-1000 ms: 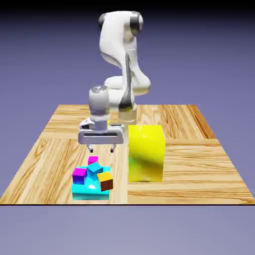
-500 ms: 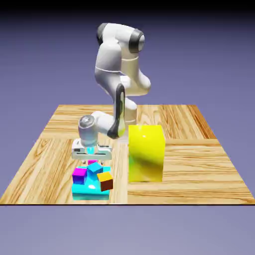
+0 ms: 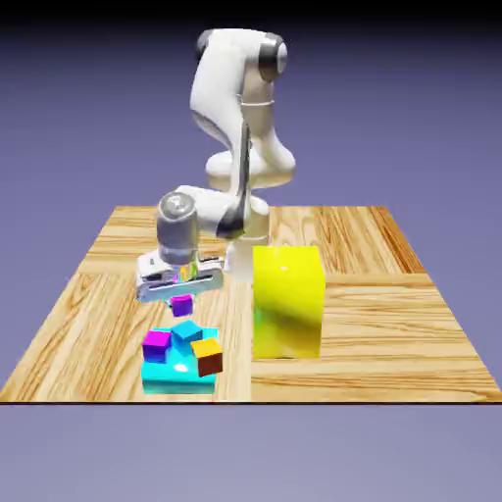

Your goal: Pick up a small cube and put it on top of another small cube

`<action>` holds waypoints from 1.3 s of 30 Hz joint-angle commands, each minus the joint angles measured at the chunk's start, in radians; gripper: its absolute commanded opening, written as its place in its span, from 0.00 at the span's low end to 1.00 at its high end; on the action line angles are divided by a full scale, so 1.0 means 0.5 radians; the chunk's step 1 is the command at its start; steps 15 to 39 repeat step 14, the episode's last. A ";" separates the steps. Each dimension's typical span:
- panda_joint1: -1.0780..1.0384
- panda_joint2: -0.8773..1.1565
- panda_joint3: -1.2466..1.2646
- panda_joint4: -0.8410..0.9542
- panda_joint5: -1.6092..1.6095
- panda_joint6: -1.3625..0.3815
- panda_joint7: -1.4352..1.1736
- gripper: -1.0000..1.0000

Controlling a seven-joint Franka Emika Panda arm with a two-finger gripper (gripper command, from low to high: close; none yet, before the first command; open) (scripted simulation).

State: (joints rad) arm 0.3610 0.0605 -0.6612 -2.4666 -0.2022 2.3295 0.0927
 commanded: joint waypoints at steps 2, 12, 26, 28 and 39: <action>0.048 -0.005 0.029 0.138 -0.044 -0.110 -0.171 0.00; 0.017 0.277 0.110 0.174 0.048 0.150 -0.457 1.00; 0.040 0.212 0.099 0.201 0.017 0.064 -0.437 1.00; 0.040 0.212 0.099 0.201 0.017 0.064 -0.437 1.00; 0.040 0.212 0.099 0.201 0.017 0.064 -0.437 1.00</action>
